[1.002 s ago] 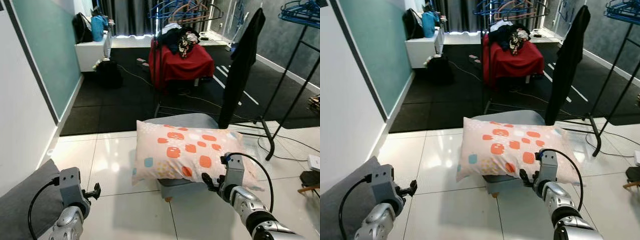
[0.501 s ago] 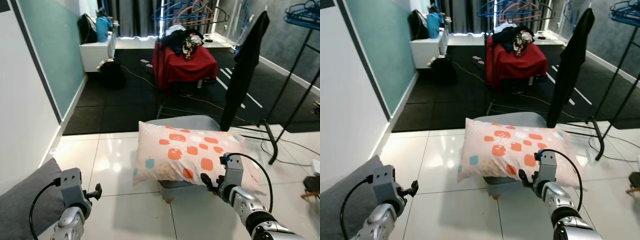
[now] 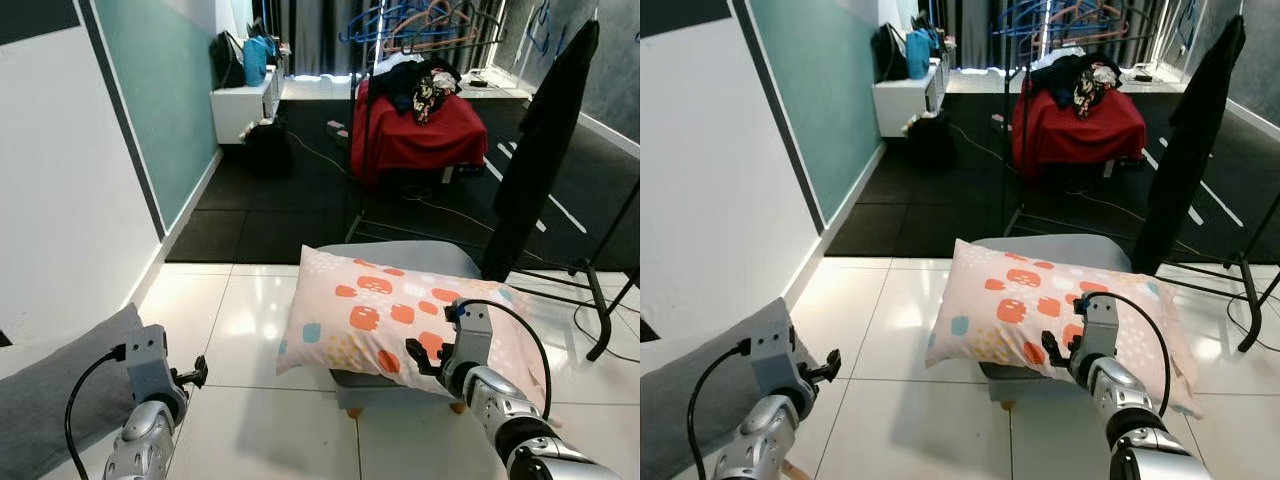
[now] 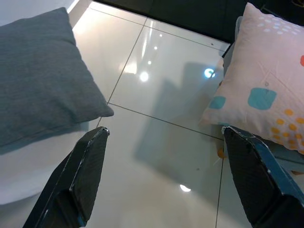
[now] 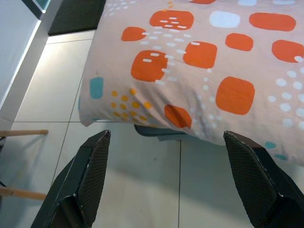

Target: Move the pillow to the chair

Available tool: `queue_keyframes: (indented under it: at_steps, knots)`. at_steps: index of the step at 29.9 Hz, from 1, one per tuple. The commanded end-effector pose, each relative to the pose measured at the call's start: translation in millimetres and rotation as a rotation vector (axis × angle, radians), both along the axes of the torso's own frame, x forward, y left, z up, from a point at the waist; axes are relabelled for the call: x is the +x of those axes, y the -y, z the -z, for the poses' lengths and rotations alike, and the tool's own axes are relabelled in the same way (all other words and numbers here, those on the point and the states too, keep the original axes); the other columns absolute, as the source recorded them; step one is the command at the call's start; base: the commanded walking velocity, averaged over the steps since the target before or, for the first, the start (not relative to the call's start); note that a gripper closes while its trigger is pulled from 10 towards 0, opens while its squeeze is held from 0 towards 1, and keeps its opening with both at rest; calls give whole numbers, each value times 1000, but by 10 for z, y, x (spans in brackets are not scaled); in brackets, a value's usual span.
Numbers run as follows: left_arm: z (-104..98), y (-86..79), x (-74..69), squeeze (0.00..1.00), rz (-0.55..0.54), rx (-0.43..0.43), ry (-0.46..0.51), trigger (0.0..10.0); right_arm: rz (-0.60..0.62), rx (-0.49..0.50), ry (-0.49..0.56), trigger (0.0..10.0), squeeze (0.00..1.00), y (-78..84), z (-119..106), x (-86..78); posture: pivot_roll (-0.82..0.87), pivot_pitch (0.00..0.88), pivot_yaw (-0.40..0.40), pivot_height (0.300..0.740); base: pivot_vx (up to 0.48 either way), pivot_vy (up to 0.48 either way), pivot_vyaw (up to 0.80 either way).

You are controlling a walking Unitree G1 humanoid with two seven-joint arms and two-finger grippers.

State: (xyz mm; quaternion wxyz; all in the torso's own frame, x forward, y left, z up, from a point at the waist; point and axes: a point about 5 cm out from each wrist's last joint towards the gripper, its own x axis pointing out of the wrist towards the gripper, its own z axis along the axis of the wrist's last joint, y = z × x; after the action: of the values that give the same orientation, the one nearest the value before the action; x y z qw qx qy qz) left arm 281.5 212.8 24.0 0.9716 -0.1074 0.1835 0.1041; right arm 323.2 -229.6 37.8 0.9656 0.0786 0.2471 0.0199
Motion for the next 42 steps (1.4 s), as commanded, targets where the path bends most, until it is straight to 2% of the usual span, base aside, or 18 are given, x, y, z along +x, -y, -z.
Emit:
queue_keyframes:
  at_steps: [1,4,19,27,32,42]
  knots:
    - [24,-34,-19,0,-7,-3,-8,10000,5,14,18,10000,0,-16,-38,34,-155,0,-19,734,0,0,0]
    - [23,-21,-13,0,-10,-8,-6,10000,0,12,23,10000,0,-25,-58,52,-157,2,-22,734,0,0,0]
    - [24,-39,2,0,-35,-32,1,10000,-10,33,77,10000,0,-66,-198,163,-171,0,-30,734,0,-480,0]
    - [20,-47,5,0,-38,-31,2,10000,-13,35,77,10000,0,-82,-188,160,-169,0,-31,734,0,-480,0]
    - [41,-71,6,0,-15,7,-13,10000,-7,51,57,10000,0,-106,-135,130,-168,0,-30,734,0,-444,0]
    - [10,-127,44,0,-20,35,-6,10000,28,86,45,10000,0,-76,-122,118,-170,0,-25,734,0,0,0]
